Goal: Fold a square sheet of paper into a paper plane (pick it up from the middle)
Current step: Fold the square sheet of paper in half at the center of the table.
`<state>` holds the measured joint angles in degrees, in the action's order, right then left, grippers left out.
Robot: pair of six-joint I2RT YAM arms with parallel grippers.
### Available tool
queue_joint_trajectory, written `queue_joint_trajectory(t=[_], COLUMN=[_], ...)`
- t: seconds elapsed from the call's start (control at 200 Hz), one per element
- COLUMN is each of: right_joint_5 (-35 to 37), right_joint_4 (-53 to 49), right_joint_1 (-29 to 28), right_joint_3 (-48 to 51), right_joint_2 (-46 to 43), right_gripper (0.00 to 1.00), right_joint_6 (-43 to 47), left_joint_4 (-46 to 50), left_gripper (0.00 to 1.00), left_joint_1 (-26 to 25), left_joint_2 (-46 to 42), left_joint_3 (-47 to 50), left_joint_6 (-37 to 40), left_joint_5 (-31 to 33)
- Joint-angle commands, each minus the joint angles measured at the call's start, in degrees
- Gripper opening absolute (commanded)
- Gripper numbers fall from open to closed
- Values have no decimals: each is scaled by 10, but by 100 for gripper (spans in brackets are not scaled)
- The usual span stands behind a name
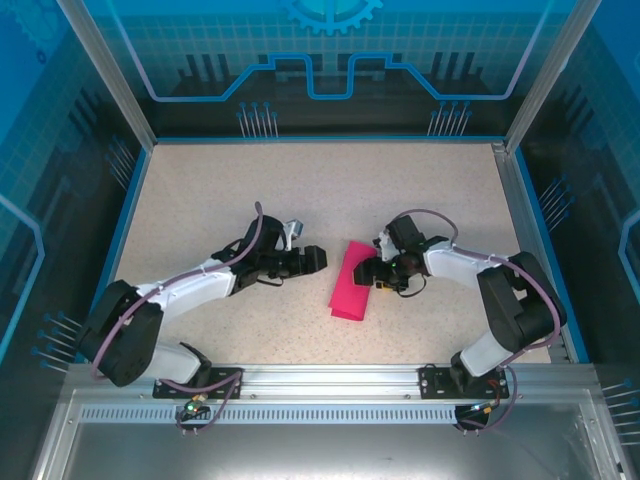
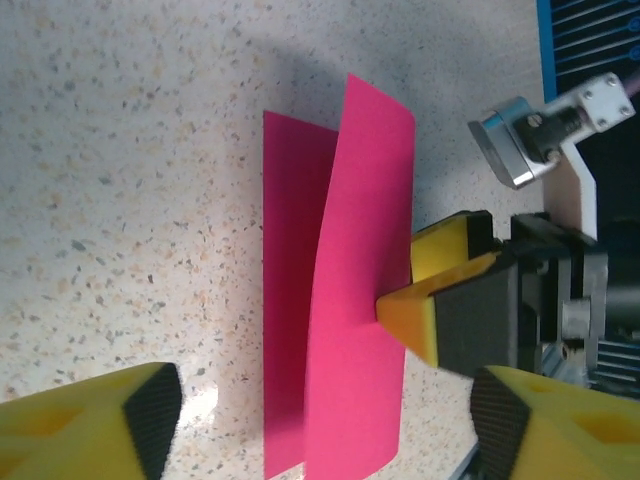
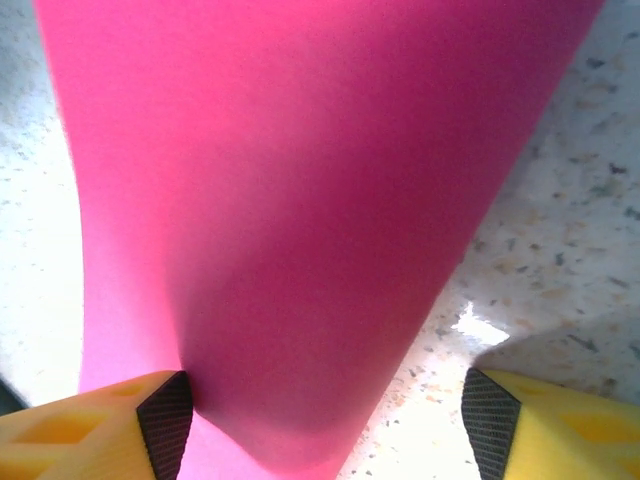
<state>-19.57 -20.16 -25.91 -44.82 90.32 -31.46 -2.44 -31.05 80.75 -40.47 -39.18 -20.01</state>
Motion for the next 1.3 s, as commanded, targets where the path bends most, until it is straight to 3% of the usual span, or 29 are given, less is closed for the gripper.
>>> queue_joint_trajectory(t=[0.0, 0.165, 0.305, 0.59, 0.895, 1.11, 1.296], right_joint_5=[75, 156, 183, 142, 164, 171, 159], right_joint_4=[-68, -110, -110, -120, -141, -143, -131], right_joint_1=[-30, -48, -50, -73, -87, -87, -87], right_joint_3=[-18, -43, -48, -79, -105, -110, -105], right_joint_2=[0, 11, 10, 48, 81, 90, 89], right_gripper=[77, 81, 81, 87, 93, 94, 94], right_joint_6=[-13, -46, -75, -44, -44, -48, -50], left_joint_4=[-17, -18, -21, -32, -35, -36, -40], left_gripper=[72, 64, 56, 47, 42, 20, 17], left_joint_1=[-12, -30, -44, -49, -48, -53, -65], left_joint_2=[25, 53, 69, 86, 96, 130, 164], left_joint_3=[-23, -33, -46, -48, -50, -66, -78], left_joint_6=[-19, -25, -26, -37, -46, -61, -74], left_joint_5=[-16, -16, -14, 0, 2, -22, -32])
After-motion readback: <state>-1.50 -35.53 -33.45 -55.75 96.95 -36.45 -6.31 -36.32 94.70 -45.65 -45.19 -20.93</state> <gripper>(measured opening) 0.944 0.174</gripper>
